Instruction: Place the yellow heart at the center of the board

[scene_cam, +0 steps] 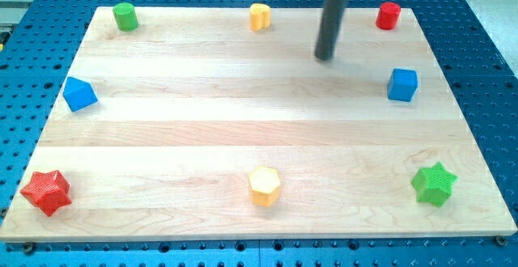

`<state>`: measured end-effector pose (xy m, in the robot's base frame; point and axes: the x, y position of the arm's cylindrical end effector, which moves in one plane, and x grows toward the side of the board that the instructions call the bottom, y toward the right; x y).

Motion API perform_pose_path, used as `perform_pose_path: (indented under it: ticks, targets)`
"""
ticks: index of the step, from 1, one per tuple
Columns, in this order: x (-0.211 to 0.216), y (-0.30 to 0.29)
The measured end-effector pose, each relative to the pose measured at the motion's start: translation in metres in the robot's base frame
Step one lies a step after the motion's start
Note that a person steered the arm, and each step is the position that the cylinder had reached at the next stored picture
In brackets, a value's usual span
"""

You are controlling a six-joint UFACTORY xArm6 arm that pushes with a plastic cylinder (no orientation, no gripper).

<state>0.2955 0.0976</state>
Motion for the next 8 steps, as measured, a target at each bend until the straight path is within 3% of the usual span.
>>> perform_pose_path:
  ticks: [1,2,3,4,5,6,7,8]
  targets:
    - [-0.075,-0.007]
    - [-0.099,-0.078]
    - [-0.094,-0.121]
    - [-0.014,-0.11]
    - [0.019,-0.077]
    - [-0.006,-0.069]
    - [0.002,-0.039]
    - [0.039,-0.074]
